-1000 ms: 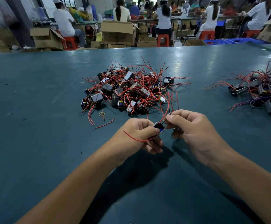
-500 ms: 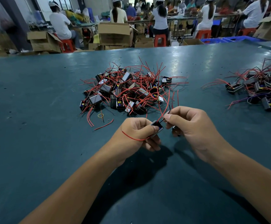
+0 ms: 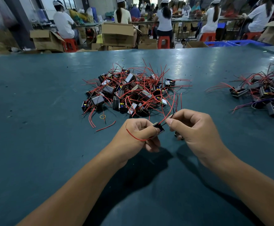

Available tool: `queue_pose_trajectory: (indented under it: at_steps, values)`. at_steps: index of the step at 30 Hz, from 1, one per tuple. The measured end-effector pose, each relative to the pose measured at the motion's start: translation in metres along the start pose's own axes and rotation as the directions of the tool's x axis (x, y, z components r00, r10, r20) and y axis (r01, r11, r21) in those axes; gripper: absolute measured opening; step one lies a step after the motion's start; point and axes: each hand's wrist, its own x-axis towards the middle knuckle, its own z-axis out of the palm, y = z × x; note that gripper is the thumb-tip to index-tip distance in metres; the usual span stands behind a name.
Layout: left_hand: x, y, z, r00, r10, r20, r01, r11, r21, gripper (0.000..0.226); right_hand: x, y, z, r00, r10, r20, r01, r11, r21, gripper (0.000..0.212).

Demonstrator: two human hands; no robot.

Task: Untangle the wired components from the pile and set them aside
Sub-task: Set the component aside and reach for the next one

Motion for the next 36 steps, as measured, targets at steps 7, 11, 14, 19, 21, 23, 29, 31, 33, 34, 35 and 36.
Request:
queue_pose_trajectory:
  at_steps: [7, 11, 14, 19, 21, 23, 29, 31, 33, 34, 35, 36]
  values:
    - [-0.001, -0.003, -0.002, 1.0, -0.012, 0.026, 0.011, 1.0, 0.02, 0.019, -0.002, -0.001, 0.002, 0.999, -0.014, 0.05, 0.015, 0.999, -0.031, 0.013]
    - [-0.003, 0.0, -0.008, 0.981, -0.089, 0.174, 0.074, 0.993, 0.088, 0.013, -0.002, -0.002, 0.0, 0.997, -0.032, 0.064, 0.036, 0.997, -0.071, 0.012]
    - [-0.005, 0.003, -0.02, 0.943, -0.135, 0.303, 0.091, 0.984, 0.156, 0.019, -0.001, -0.002, -0.002, 0.995, -0.025, 0.094, 0.033, 0.996, -0.084, 0.013]
    - [-0.009, 0.007, -0.041, 0.902, -0.203, 0.382, 0.107, 0.96, 0.257, 0.035, -0.003, 0.003, 0.0, 0.984, 0.075, 0.159, -0.061, 0.994, -0.087, 0.013]
    - [-0.008, 0.004, -0.047, 0.917, -0.211, 0.34, 0.06, 0.912, 0.405, 0.03, -0.003, 0.005, 0.0, 0.975, 0.12, 0.185, -0.101, 0.989, -0.108, 0.013]
    - [-0.006, 0.004, -0.053, 0.931, -0.202, 0.304, 0.017, 0.856, 0.516, 0.026, 0.0, 0.003, -0.003, 0.979, 0.112, 0.171, -0.089, 0.986, -0.139, 0.014]
    - [-0.001, 0.003, -0.072, 0.98, -0.045, 0.194, -0.145, 0.508, 0.849, 0.016, 0.023, -0.014, -0.039, 0.976, -0.134, -0.171, 0.108, 0.983, -0.151, 0.012]
    - [0.001, 0.003, -0.076, 0.989, -0.003, 0.148, -0.126, 0.51, 0.851, 0.015, 0.027, -0.011, -0.047, 0.972, -0.157, -0.173, 0.123, 0.974, -0.19, 0.013]
    - [0.001, 0.003, -0.079, 0.992, 0.025, 0.122, -0.117, 0.519, 0.846, 0.008, 0.028, -0.008, -0.049, 0.979, -0.182, -0.091, 0.15, 0.949, -0.276, 0.016]
    - [0.002, 0.002, -0.08, 0.992, 0.03, 0.122, -0.12, 0.508, 0.853, 0.008, 0.028, -0.006, -0.051, 0.979, -0.205, -0.02, 0.184, 0.912, -0.367, 0.018]
    - [0.002, 0.002, -0.08, 0.991, 0.033, 0.126, -0.126, 0.492, 0.861, 0.009, 0.028, -0.005, -0.053, 0.974, -0.219, 0.063, 0.222, 0.852, -0.475, 0.019]
    - [0.002, 0.002, -0.08, 0.991, 0.037, 0.13, -0.132, 0.474, 0.871, 0.012, 0.029, -0.004, -0.055, 0.966, -0.214, 0.144, 0.258, 0.781, -0.569, 0.021]
